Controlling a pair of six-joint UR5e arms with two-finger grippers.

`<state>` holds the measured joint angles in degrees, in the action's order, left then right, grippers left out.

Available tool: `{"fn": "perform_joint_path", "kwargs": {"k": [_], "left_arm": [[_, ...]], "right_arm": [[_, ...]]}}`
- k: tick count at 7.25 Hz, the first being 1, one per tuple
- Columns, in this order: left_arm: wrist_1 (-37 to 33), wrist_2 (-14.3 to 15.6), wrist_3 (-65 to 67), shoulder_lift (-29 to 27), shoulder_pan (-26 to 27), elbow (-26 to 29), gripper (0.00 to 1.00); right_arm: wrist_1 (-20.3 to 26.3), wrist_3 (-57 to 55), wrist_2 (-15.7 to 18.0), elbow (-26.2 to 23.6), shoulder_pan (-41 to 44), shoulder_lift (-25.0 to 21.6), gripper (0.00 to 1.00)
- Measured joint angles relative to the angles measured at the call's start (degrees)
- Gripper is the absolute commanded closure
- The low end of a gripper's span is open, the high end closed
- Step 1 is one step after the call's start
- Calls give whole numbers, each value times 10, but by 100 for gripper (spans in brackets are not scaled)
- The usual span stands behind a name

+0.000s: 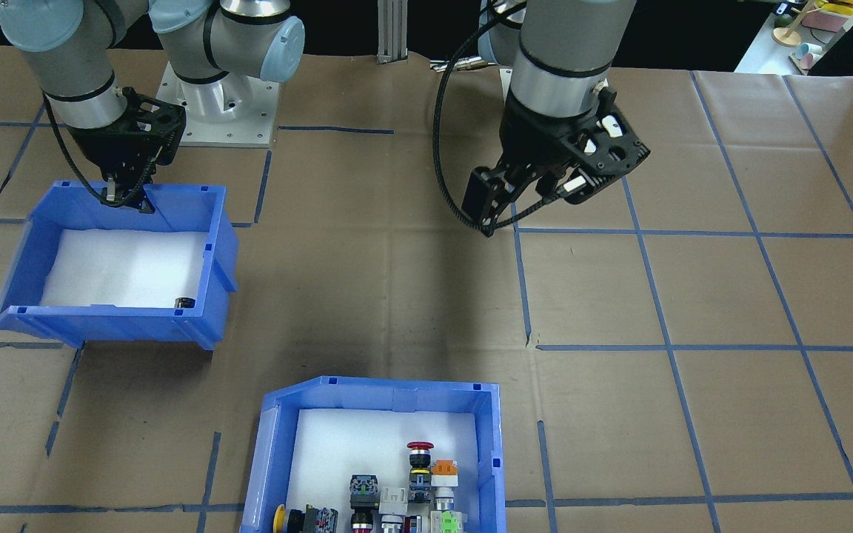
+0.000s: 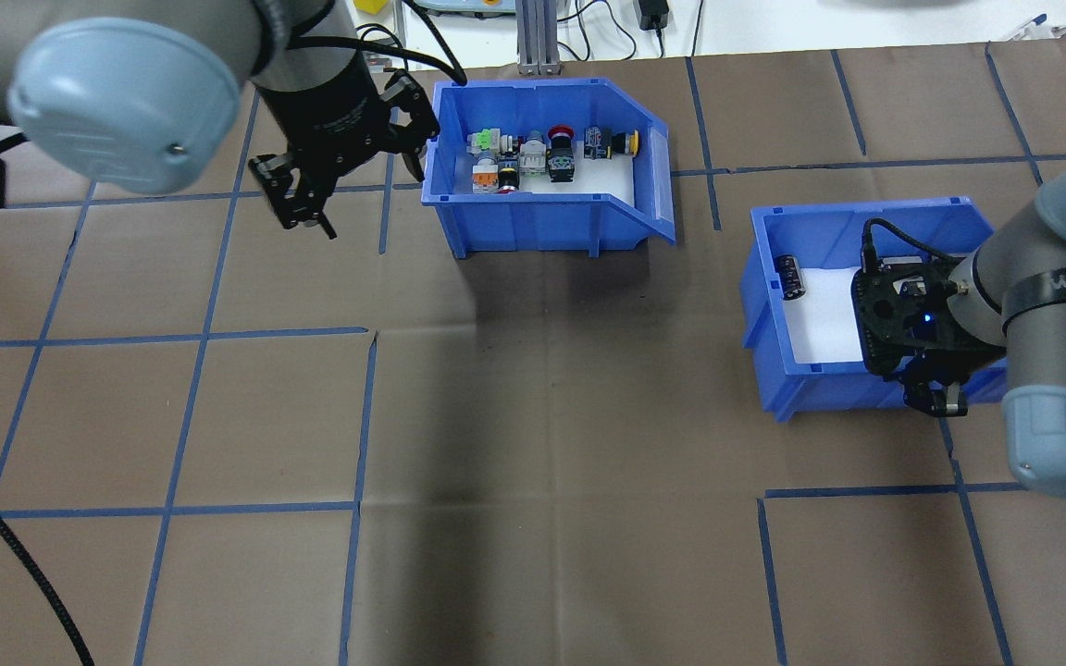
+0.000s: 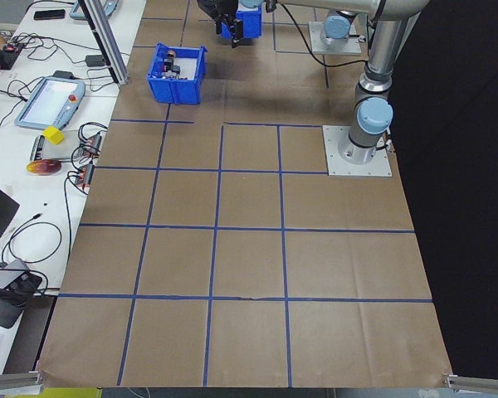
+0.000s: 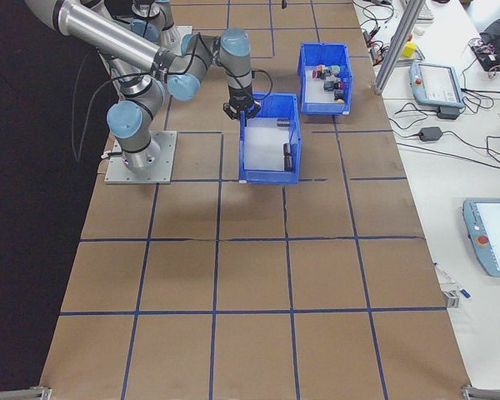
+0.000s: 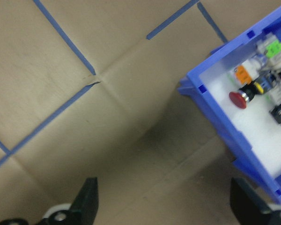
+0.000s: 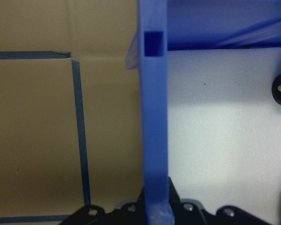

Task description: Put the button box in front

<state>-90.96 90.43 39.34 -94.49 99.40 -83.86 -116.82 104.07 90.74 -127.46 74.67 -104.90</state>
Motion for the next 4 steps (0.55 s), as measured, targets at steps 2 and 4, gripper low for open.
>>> {"fn": "perform_joint_path", "kwargs": {"k": [2,4], "left_arm": [[-92,-3,-212,66,-26,-4,1],[-144,2,-364,119,-33,-5,1]], "right_arm": [[1,-43,-6,-31,32,-26,91],[0,-126,-7,-43,104,-33,90]]}}
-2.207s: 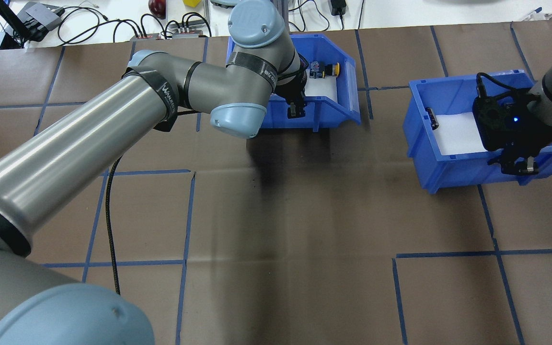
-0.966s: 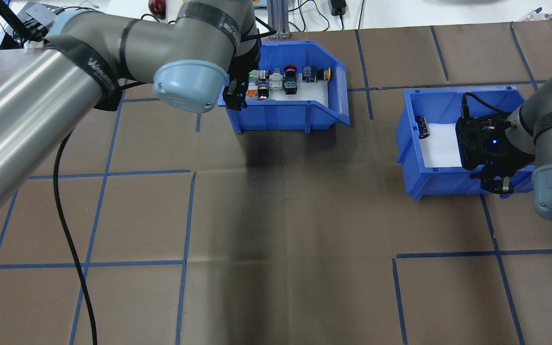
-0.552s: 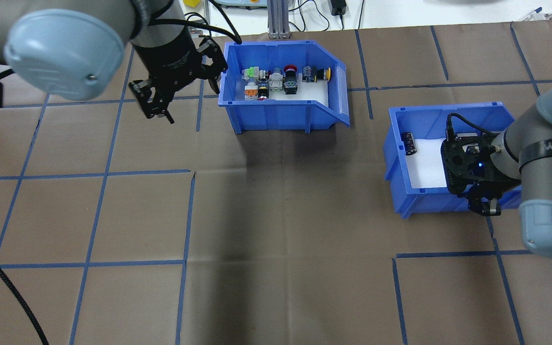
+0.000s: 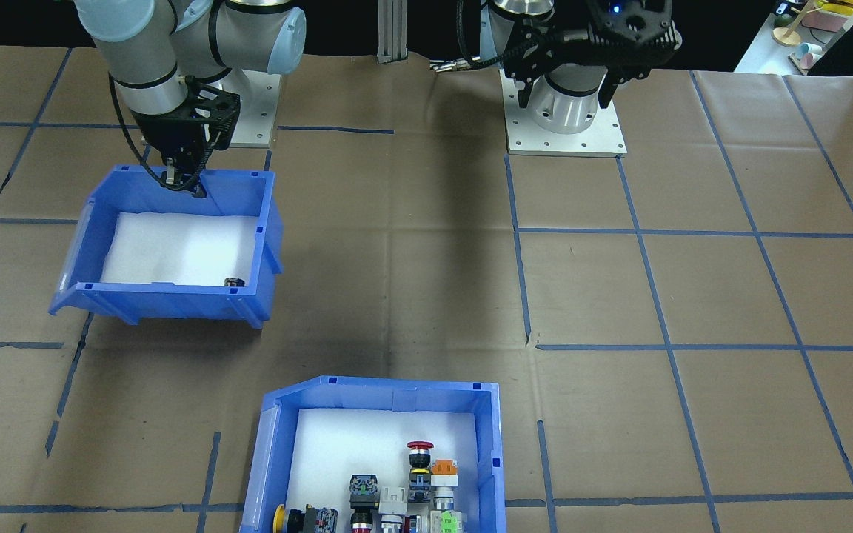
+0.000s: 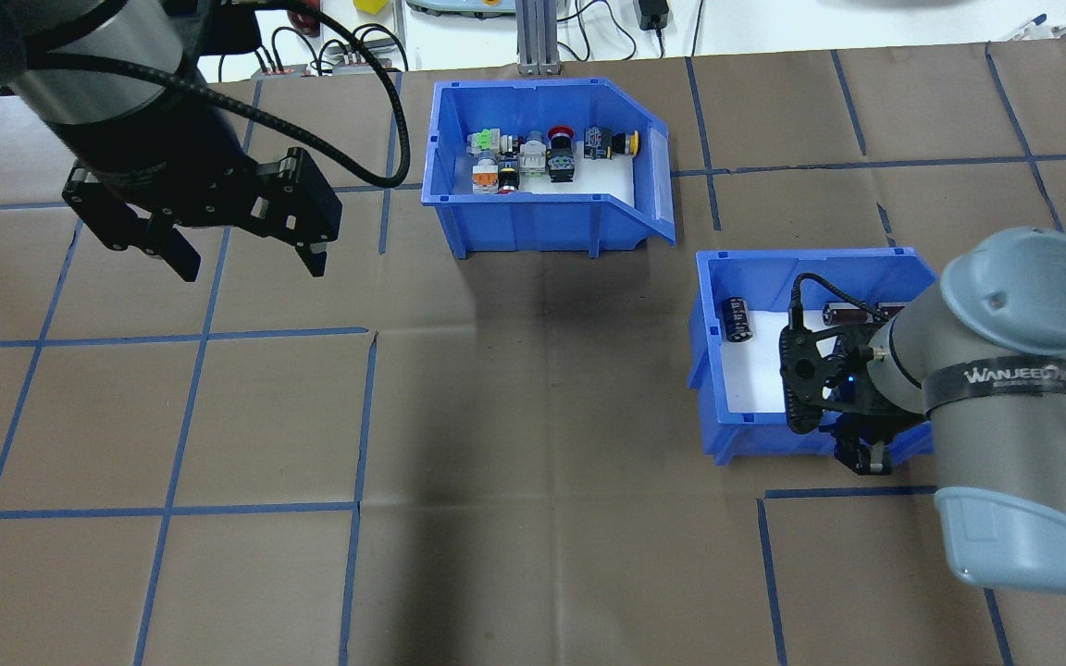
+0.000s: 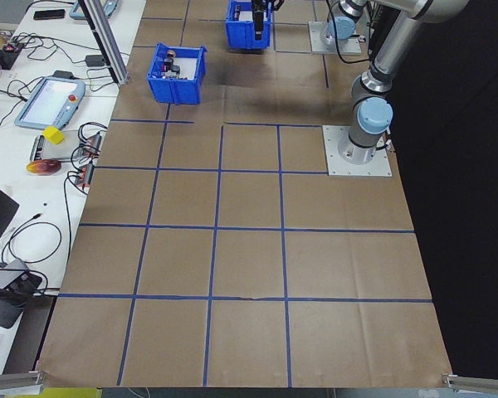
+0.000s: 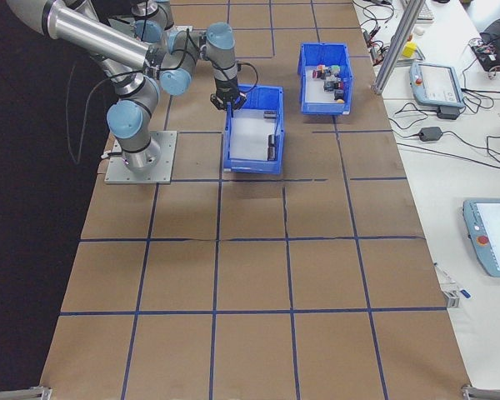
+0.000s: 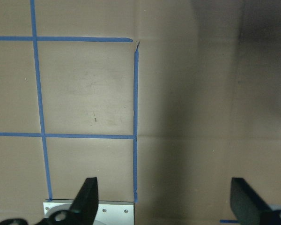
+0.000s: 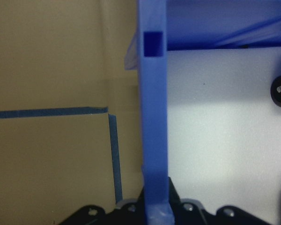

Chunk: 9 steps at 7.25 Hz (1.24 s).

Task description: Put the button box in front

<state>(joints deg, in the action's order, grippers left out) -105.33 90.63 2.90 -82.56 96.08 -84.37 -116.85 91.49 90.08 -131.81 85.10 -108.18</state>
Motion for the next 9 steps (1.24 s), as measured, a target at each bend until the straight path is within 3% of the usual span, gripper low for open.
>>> {"fn": "perform_joint_path", "kwargs": {"k": [2,6,9], "left_arm": [[-15,-1,-36,30,-2,-5,1],[-6,-6,-42,36,-3,-37,1],[-2,-6,-43,34,-8,-56,1]], "right_arm": [[-5,-87,0,-2,81,2,90],[-18,-221,0,0,213,14,89],[-72,-297,9,3,309,60,89]]}}
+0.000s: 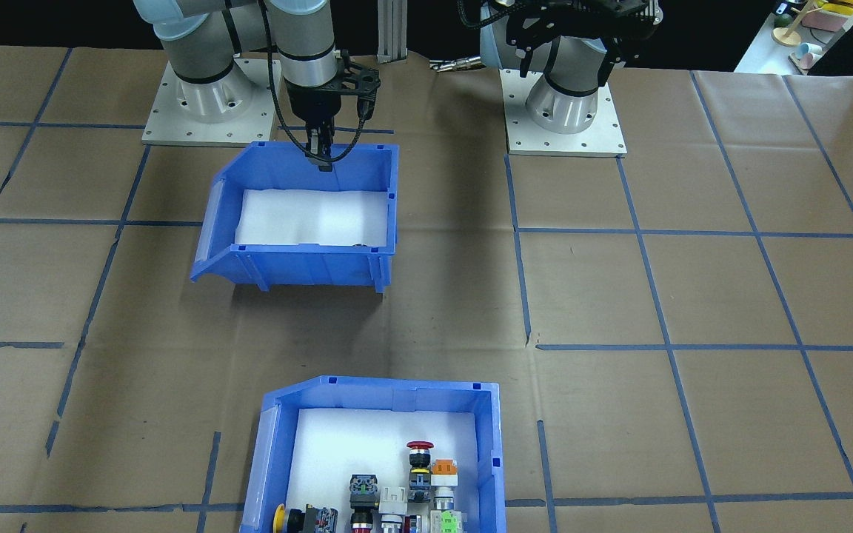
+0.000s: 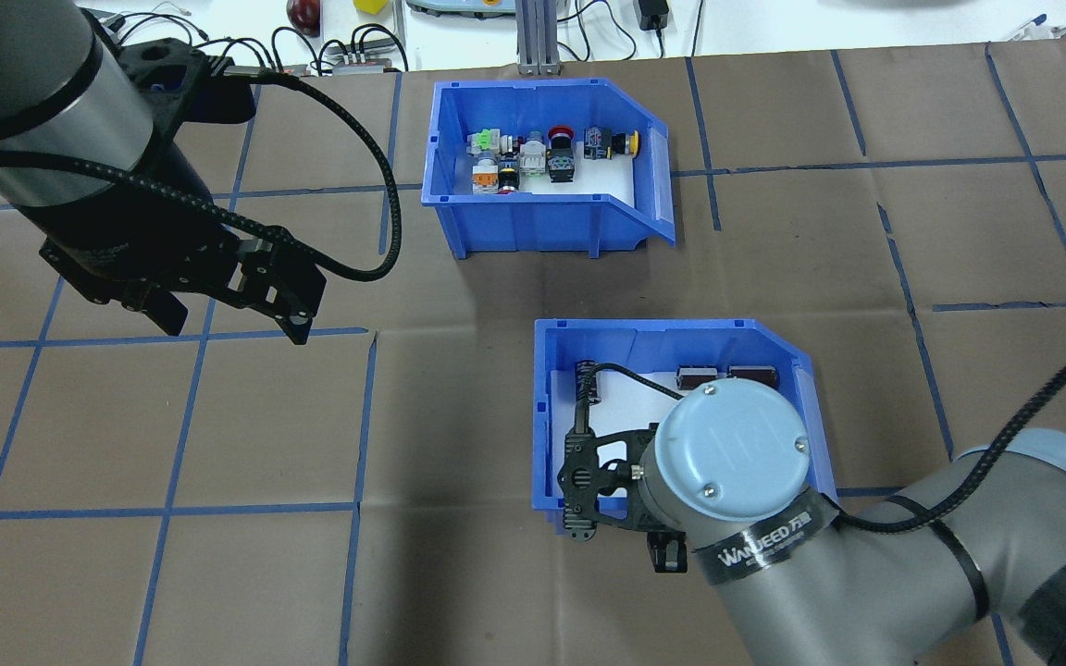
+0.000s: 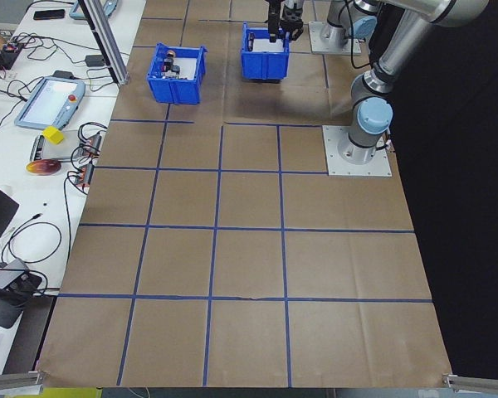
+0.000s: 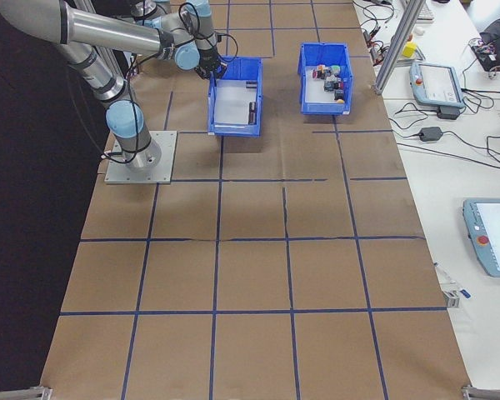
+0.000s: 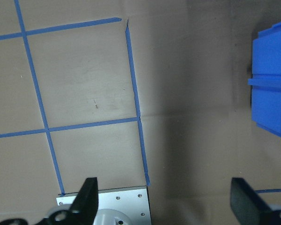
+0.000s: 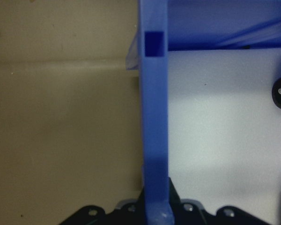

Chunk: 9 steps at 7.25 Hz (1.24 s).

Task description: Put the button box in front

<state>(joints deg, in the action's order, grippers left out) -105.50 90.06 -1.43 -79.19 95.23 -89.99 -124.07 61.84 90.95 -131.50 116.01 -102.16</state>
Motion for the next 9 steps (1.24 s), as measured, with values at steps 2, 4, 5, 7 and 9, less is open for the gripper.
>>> {"fn": "perform_joint_path", "kwargs": {"k": [2,4,5,7,9], "left_arm": [[26,1,-2,-7,-15,-24,1],[65,3,-2,-8,-22,-51,1],[77,4,-2,-6,-23,-60,1],[84,4,-2,-6,-24,-66,1],[84,6,-2,-6,-24,-67,1]], "right_arm": [[-26,-32,8,1,46,24,89],[-43,-40,15,2,70,39,89],[-52,-41,22,2,80,47,88],[-74,-42,30,2,96,67,66],[-85,-58,32,2,100,74,0]]}}
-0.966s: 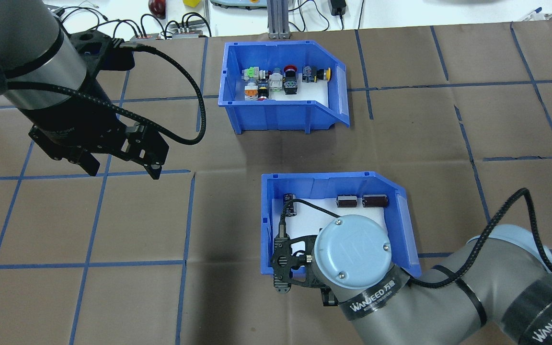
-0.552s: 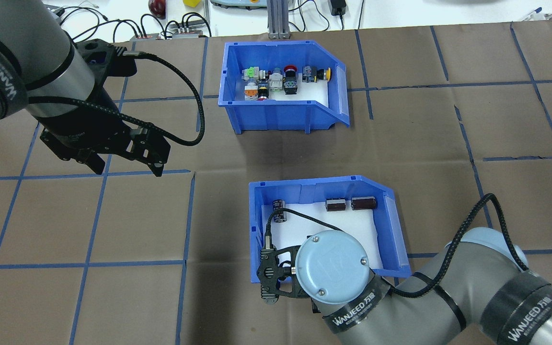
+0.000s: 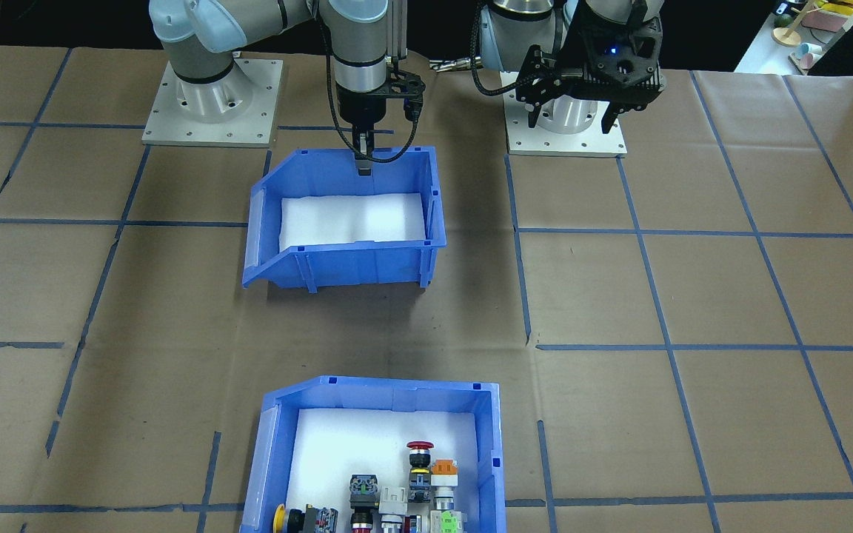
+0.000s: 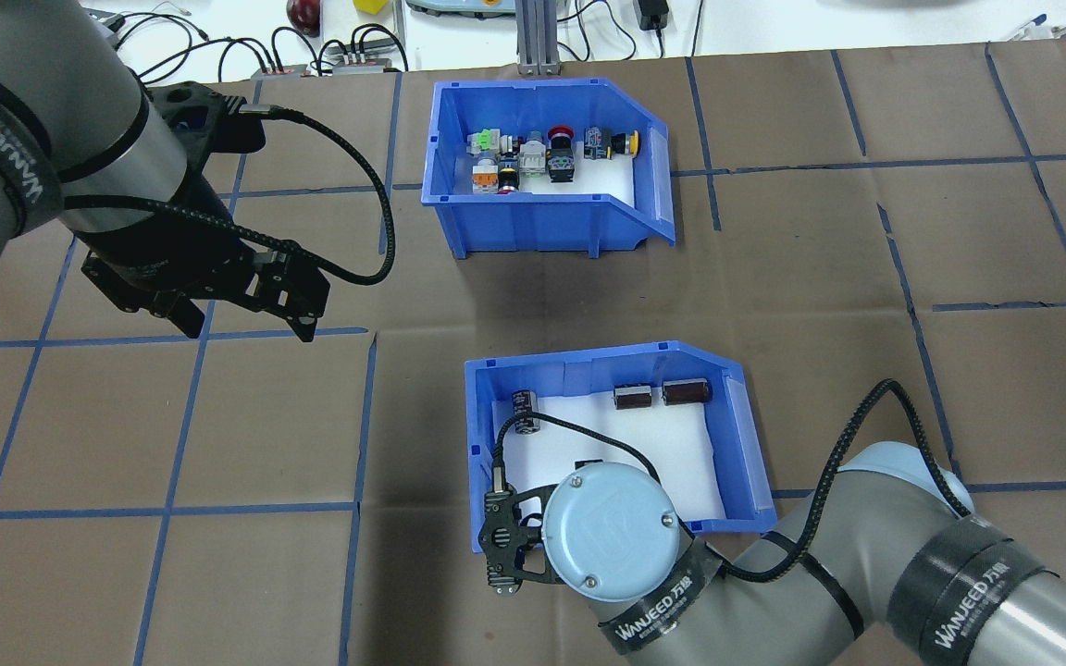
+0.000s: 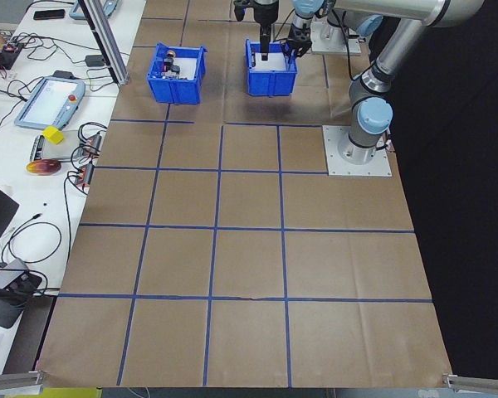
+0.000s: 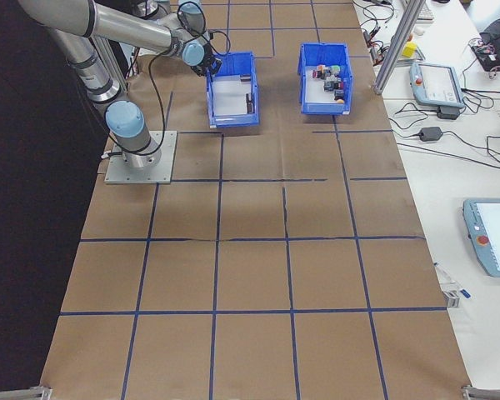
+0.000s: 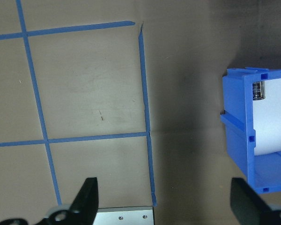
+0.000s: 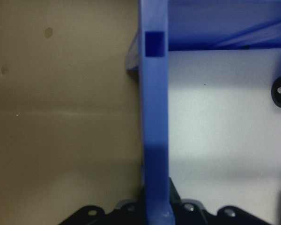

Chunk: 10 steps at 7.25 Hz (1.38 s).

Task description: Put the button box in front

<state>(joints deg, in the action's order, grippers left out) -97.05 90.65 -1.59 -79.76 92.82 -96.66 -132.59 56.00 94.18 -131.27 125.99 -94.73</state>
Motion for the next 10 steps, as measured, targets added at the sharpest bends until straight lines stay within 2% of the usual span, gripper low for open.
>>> {"fn": "perform_joint_path", "kwargs": {"k": [2,3,6,10], "left_arm": [[-4,1,-2,3,0,0,1],[-5,1,-2,3,0,0,1],[-5,1,-2,4,0,0,1],[-5,1,-2,9,0,-10,1]], "right_arm": [[-2,-18,1,14,-3,2,0],[15,-20,3,35,-9,2,0],[119,-16,30,98,-58,-27,0],[236,-17,30,117,-172,-128,0]]}}
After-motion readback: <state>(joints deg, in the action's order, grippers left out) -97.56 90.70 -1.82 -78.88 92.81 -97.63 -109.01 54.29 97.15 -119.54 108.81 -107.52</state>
